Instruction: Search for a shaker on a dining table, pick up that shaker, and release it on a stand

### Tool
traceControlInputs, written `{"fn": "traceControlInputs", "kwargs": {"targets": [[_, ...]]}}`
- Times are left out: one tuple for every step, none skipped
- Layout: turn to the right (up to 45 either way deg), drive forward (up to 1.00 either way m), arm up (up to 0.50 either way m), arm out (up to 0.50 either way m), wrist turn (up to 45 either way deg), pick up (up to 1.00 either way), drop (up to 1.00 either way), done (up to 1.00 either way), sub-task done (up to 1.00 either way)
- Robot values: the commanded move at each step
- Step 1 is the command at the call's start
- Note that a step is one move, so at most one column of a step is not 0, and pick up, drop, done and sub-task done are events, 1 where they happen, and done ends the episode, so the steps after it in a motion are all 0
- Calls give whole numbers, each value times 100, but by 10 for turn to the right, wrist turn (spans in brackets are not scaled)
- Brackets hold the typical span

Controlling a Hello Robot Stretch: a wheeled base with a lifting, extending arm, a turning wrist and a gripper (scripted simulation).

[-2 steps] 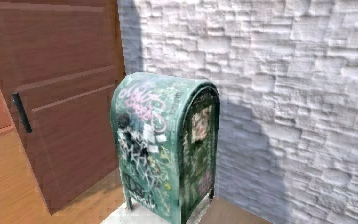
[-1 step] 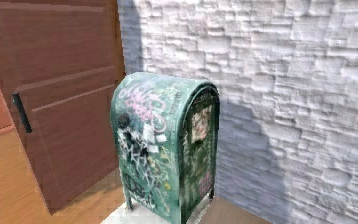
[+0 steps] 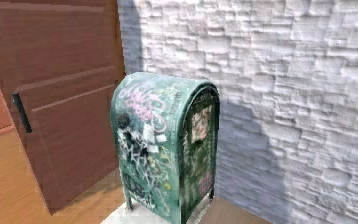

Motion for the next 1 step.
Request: {"fn": "traceControlInputs", "kwargs": {"targets": [[0,0,-12,0,0,0,0,0,0]]}}
